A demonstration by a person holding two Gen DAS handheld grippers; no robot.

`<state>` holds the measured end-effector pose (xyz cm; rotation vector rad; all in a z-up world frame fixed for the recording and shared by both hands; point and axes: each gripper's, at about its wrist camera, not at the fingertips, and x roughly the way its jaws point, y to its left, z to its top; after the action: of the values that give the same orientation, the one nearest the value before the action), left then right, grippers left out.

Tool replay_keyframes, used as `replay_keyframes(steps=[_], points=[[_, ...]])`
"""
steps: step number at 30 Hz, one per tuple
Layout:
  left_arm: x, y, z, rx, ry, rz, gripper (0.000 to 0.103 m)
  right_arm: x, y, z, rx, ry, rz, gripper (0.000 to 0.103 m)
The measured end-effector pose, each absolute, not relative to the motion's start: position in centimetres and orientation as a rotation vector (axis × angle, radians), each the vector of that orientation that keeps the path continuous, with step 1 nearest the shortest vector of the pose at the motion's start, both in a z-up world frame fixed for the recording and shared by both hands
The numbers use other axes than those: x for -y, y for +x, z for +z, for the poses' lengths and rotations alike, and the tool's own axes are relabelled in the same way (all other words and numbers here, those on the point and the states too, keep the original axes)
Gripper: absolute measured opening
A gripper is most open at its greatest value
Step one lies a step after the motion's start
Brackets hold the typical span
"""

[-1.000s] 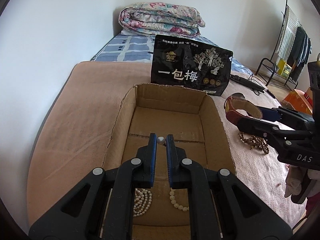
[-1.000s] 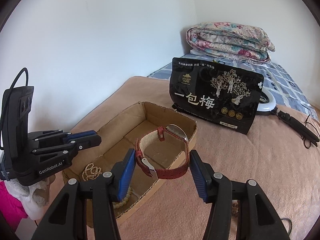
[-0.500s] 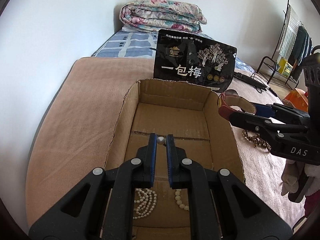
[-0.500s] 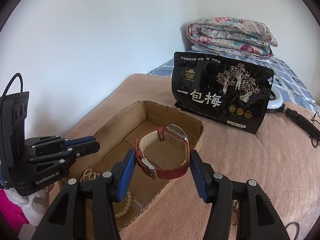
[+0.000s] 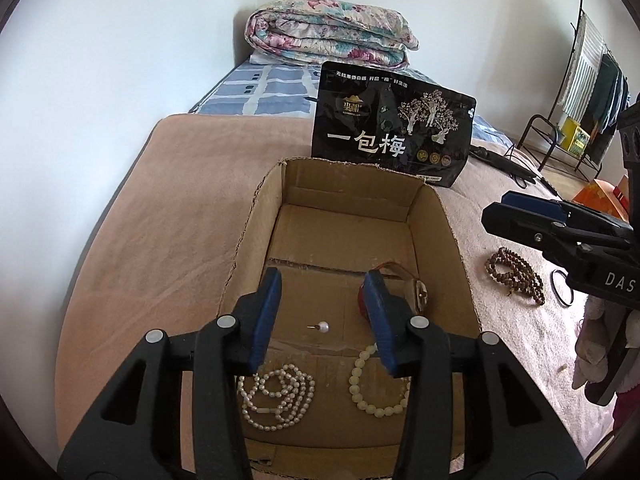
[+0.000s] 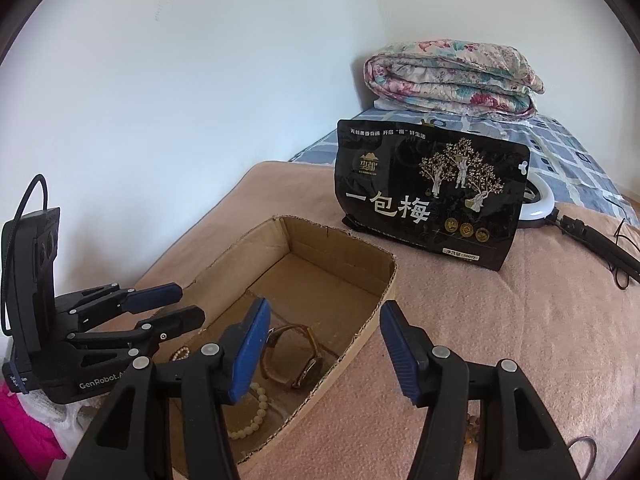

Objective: Organize jewelry
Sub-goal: 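Open the right tool to drop the watch in the box while the left tool releases the bead, then move both tools away from the box toward the remaining loose jewelry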

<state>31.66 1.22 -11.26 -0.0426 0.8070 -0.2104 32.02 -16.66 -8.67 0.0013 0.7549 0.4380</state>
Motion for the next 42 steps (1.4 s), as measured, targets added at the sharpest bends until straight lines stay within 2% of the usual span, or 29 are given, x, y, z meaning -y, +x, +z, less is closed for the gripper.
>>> replay_keyframes(steps=[16,23,31,33,37,40,42], points=[[0.2,28.6,-8.4,-0.765,-0.002,-0.22,0.044,18.9,29.1,-5.5,-0.717,-0.016,0.401,0.061],[1.3,26.7,-6.6,-0.734,0.015,-0.234,0.044,20.4,27.1,-3.8,-0.686,-0.016,0.376,0.066],[3.2,24.5,-5.2,-0.71,0.035,-0.267,0.044,23.5,24.6,-2.1,-0.655,-0.005,0.328,0.079],[3.8,24.1,-4.9,-0.703,0.038,-0.279,0.044,24.6,23.9,-1.6,-0.644,-0.003,0.309,0.087],[5.3,23.3,-4.7,-0.701,0.039,-0.309,0.044,27.3,22.4,-0.8,-0.629,0.005,0.261,0.091],[6.5,22.7,-4.6,-0.699,0.049,-0.333,0.044,29.6,21.4,-0.3,-0.625,0.015,0.214,0.102],[7.4,22.4,-4.6,-0.697,0.058,-0.348,0.044,31.2,20.5,0.1,-0.616,0.023,0.186,0.103]])
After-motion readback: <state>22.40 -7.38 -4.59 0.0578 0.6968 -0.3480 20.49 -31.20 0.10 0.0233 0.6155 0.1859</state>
